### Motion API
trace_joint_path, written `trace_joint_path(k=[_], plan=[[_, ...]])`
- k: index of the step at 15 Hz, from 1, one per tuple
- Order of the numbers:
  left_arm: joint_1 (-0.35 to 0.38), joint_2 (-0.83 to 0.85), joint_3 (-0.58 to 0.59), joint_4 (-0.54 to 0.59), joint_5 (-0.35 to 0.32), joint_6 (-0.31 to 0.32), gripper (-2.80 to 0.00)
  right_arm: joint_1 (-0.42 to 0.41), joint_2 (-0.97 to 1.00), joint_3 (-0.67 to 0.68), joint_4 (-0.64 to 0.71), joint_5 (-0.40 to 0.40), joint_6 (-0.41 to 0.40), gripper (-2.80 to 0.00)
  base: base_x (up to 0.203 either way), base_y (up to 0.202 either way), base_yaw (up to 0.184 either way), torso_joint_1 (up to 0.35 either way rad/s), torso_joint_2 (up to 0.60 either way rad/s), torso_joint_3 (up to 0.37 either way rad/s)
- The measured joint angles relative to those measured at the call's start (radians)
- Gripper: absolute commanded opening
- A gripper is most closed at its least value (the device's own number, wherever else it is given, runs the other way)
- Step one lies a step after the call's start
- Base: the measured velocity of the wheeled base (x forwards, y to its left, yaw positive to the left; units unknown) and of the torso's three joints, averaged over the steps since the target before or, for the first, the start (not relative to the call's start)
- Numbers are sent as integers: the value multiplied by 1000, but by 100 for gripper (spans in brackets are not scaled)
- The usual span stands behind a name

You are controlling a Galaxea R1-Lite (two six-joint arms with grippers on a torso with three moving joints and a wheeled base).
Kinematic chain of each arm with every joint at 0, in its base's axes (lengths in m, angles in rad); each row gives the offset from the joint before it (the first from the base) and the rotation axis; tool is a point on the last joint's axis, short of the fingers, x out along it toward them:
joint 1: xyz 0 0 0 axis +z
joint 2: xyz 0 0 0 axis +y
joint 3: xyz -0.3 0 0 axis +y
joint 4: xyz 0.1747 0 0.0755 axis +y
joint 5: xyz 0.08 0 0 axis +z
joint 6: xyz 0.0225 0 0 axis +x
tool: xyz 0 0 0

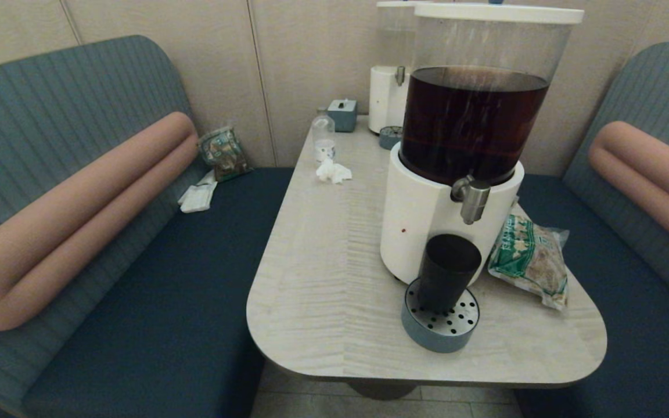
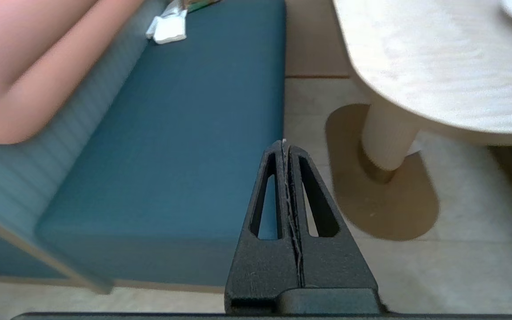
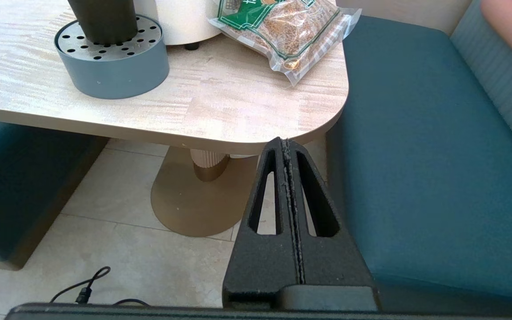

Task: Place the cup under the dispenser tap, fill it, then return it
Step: Turn on the faucet

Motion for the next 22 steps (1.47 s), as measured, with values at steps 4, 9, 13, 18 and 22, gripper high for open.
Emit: trace_joint_path(k=[4,9,13,18,22], plan=[[0,-1,8,-42,5,-31,-280,1,0,0,1,0,-13,-280,0,0,0,0,0,0],[0,-2,11,-43,6,-32,-280,0,0,0,1,-2,-21,-280,0,0,0,0,0,0],[0,-2,12,-43,7,-31,-280,1,21,-163,38,0,-23,-280,0,0,0,0,0,0],[0,-2,12,-42,6,-31,-280,24,340,-658,186,62,154,-280,0,0,0,0,0,0],[0,-1,12,-42,6,-31,-280,162,654,-960,499,311,192,-280,0,0,0,0,0,0]])
